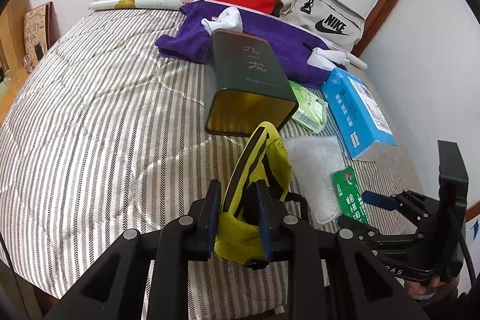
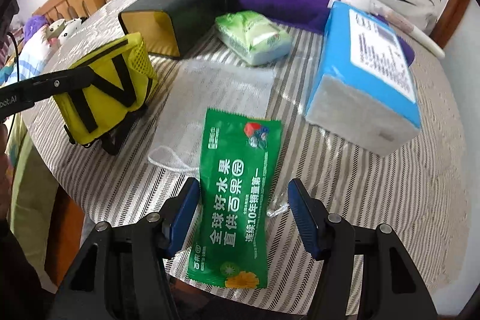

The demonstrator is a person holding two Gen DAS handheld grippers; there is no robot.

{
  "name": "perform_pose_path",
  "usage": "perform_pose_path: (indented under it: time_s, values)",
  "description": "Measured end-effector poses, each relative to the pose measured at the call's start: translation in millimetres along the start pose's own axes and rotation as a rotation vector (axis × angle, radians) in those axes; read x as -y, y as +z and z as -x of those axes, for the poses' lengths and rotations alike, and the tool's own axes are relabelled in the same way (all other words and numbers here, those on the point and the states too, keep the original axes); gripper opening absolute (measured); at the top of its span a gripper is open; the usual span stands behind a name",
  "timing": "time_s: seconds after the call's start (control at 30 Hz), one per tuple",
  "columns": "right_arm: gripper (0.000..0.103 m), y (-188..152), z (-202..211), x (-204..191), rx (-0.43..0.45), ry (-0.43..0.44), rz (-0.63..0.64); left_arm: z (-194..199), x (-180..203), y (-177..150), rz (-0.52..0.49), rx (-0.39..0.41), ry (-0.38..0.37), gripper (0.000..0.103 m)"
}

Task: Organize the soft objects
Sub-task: 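Grasp the green printed packet with the right tool while the left tool holds the pouch, then lift the green packet with the right tool while the left tool holds the pouch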

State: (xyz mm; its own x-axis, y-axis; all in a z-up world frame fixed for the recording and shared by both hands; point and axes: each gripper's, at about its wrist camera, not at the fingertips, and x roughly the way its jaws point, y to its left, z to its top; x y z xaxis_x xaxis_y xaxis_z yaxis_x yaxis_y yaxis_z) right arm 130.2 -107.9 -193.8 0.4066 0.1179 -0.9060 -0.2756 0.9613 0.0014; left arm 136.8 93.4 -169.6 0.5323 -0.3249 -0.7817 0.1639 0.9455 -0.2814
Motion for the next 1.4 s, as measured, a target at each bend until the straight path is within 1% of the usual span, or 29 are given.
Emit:
perform_pose_path:
  time_s: [0.03, 0.07, 0.17, 0.23, 0.33, 0.43, 0.57, 0.73, 0.83, 0.97, 1.13, 1.4]
  values:
    - [0.057, -1.8, 0.1, 0.6, 0.012, 0.012, -0.004, -0.6, 0.2, -0.3, -0.001, -0.003, 0.001, 0.022]
    - [0.045, -2.4, 1.6, 0.9, 0.024, 0.025, -0.007, -0.8, 0.6, -0.7, -0.002, -0.005, 0.003, 0.022]
    - [0.038, -3.2, 8.6, 3.6, 0.055, 0.050, -0.014, -1.5, 1.1, -1.7, -0.002, -0.010, 0.007, 0.022]
    - [0.038, -4.3, 18.4, 8.1, 0.095, 0.075, -0.027, -2.1, 1.4, -2.1, 0.000, -0.012, 0.008, 0.023]
    - [0.038, -4.8, 34.3, 18.0, 0.141, 0.150, -0.056, -4.6, 0.7, -2.6, 0.010, -0.019, 0.005, 0.023]
    - [0.038, -6.0, 42.9, 30.0, 0.163, 0.164, -0.091, -8.0, -0.4, -2.7, 0.020, -0.027, 0.017, 0.023]
    - [0.038, -14.7, 50.5, 47.3, 0.166, 0.138, -0.123, -6.6, 0.3, -2.8, 0.028, -0.018, 0.010, 0.022]
    - [0.038, -27.5, 43.7, 66.4, 0.133, 0.089, -0.134, -3.7, 2.7, -2.5, 0.043, -0.015, 0.003, 0.021]
    - [0.038, -33.3, 36.4, 75.0, 0.109, 0.085, -0.151, 2.1, 5.3, -1.9, 0.054, -0.006, -0.007, 0.020]
    - [0.038, -36.3, 26.8, 80.9, 0.087, 0.067, -0.156, 11.1, 10.1, -0.4, 0.047, 0.011, 0.002, 0.020]
    - [0.038, -34.9, 27.0, 82.9, 0.095, 0.081, -0.161, 24.3, 13.7, 2.3, 0.040, 0.036, 0.006, 0.020]
    - [0.038, -28.7, 46.7, 83.6, 0.144, 0.091, -0.151, 42.0, 17.9, 13.1, 0.033, 0.067, 0.004, 0.020]
